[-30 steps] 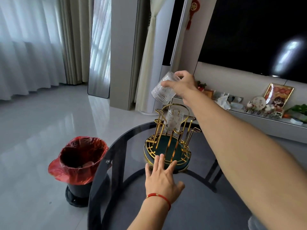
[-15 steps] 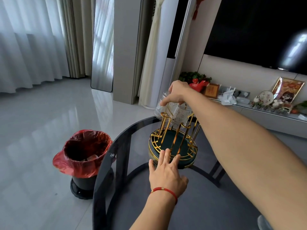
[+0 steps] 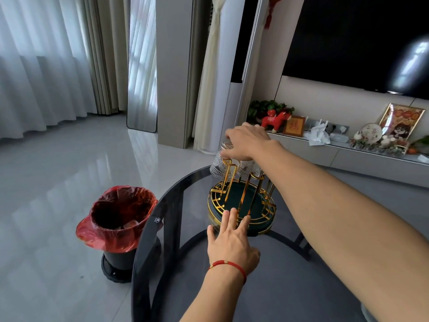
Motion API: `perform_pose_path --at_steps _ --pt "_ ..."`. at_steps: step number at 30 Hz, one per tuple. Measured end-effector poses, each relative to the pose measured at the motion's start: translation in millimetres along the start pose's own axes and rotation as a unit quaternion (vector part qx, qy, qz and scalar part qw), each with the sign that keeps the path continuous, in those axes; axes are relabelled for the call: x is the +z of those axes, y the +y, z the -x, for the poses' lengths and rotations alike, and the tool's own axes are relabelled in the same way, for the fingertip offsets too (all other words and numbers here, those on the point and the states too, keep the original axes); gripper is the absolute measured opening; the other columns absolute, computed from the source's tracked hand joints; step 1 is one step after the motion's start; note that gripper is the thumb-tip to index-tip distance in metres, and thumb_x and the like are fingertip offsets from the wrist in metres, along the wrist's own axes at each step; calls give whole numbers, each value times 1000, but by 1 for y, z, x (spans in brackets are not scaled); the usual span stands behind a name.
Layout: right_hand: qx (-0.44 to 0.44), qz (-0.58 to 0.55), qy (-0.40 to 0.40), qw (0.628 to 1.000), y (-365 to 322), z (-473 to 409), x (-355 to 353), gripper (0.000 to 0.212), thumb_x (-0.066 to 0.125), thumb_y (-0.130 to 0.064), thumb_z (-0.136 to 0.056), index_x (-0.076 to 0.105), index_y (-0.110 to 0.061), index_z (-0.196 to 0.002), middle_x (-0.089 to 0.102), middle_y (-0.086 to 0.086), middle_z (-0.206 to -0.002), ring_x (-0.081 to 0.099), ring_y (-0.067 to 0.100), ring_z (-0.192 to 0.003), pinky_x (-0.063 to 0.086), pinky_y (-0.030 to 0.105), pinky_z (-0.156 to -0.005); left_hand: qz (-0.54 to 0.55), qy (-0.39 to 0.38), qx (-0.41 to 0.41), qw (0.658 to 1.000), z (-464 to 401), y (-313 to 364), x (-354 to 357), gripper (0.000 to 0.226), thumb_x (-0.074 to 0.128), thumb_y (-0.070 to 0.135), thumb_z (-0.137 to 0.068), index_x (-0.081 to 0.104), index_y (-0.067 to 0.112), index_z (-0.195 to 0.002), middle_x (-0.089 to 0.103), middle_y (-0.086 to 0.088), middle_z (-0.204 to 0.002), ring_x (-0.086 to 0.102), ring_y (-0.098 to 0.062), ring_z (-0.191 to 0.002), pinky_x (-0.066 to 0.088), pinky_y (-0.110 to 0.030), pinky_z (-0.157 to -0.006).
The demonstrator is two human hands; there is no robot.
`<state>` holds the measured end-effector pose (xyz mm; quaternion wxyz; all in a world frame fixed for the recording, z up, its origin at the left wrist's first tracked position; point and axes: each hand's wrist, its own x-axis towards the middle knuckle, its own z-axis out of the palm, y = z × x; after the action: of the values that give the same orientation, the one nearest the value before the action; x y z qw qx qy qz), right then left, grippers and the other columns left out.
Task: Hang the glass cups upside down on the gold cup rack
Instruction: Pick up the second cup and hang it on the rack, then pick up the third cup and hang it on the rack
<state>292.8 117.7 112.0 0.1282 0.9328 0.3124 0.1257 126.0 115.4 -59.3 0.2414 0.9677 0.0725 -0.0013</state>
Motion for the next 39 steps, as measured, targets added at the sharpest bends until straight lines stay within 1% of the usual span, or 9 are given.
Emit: perform_pose_path --at_steps 3,9,12,15,19,24,29,36,39 --pt "-12 -60 65 996 9 22 11 51 51 -48 -100 53 -17 -141 59 8 -144 49 30 -134 39 53 -108 -12 -7 -6 1000 3 3 0 84 57 35 -94 5 37 -160 -13 -1 -170 -17 -24 -155 -2 -60 -123" --pt "-43 -222 53 973 36 98 12 62 54 -31 -104 30 -31 -161 18 -1 -175 12 23 -161 22 56 -124 -25 25 0 999 14 19 -5 89 59 33 -94 -1 35 -160 2 -8 -171 0 -30 -157 21 -57 -122" --pt "-12 -239 64 969 54 158 5 50 55 -30 -103 49 -26 -152 38 1 -167 35 26 -152 32 52 -121 -63 56 28 996 30 29 -9 91 58 34 -92 -3 36 -160 6 -8 -170 5 -34 -155 26 -57 -119" --pt "73 -238 60 967 78 227 3 39 57 -18 -93 68 -25 -131 68 3 -137 62 24 -120 49 41 -102 -10 63 108 992 52 37 -12 91 62 33 -88 6 39 -160 16 -7 -169 11 -31 -155 28 -56 -120" --pt "177 -185 -82 963 103 300 14 35 58 -27 -90 69 -30 -124 70 4 -127 64 29 -113 54 41 -95 39 58 210 975 78 51 -7 86 65 32 -86 19 41 -158 28 -5 -166 18 -28 -154 28 -53 -121" --pt "192 -118 -199 954 112 341 41 84 64 -60 -79 38 -31 -154 50 7 -152 47 35 -138 42 51 -106 51 52 243 967 100 90 15 81 65 30 -87 26 35 -157 35 -8 -162 25 -31 -151 32 -51 -119" --pt "182 -92 -239 949 125 355 62 100 71 -55 -69 27 -31 -156 43 6 -154 43 33 -140 41 53 -102 66 54 265 961 104 106 25 80 66 29 -86 28 35 -156 43 -5 -158 33 -30 -146 35 -45 -116" --pt "154 -163 -181 958 133 356 65 81 85 -41 -60 49 -38 -133 47 -6 -113 47 20 -111 54 44 -83 226 -73 107 965 95 109 18 45 65 19 -92 59 18 -137 69 -6 -122 67 -22 -111 56 -35 -94" --pt "156 -253 -105 949 131 353 56 70 80 -46 -50 54 -44 -115 51 -12 -106 55 10 -93 56 38 -76 450 -186 -59 872 92 115 4 26 62 18 -96 65 7 -119 62 -11 -115 71 -31 -98 64 -41 -79"
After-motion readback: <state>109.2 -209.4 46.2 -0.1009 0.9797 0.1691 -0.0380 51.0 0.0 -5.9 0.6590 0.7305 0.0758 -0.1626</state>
